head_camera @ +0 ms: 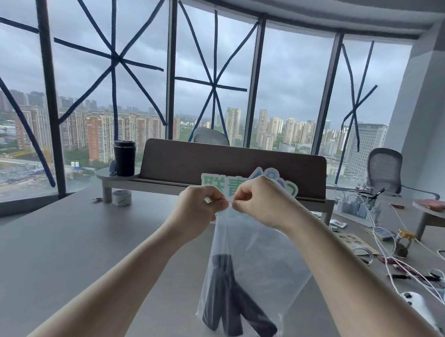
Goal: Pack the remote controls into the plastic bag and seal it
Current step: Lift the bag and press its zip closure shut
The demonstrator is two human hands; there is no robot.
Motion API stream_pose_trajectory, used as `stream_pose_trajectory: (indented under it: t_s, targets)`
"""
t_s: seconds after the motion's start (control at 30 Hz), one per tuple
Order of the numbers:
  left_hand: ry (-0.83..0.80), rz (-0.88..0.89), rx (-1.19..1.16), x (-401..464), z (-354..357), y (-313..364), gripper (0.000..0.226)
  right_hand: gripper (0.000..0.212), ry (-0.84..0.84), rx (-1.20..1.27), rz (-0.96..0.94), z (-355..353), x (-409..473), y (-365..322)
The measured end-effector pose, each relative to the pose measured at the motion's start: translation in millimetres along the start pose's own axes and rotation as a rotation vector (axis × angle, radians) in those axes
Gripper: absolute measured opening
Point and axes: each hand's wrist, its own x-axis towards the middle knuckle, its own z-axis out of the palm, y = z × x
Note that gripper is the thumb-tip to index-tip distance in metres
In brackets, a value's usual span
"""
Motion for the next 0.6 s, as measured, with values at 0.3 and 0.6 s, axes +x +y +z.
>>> stream_pose_trajectory:
  t_s: [0.3,0.6]
  targets:
    - [-0.006,-0.016,-0.047,1.1,-6.0,-2.1,0.011,0.01,0.037,-0.042,-0.046,0.7,1.4,-4.7]
    - [0.01,-0.039,-0.11,1.9,-1.5,-2.6,0.018,0.013,0.016,-0.07,-0.048,3.9,5.7,-5.3]
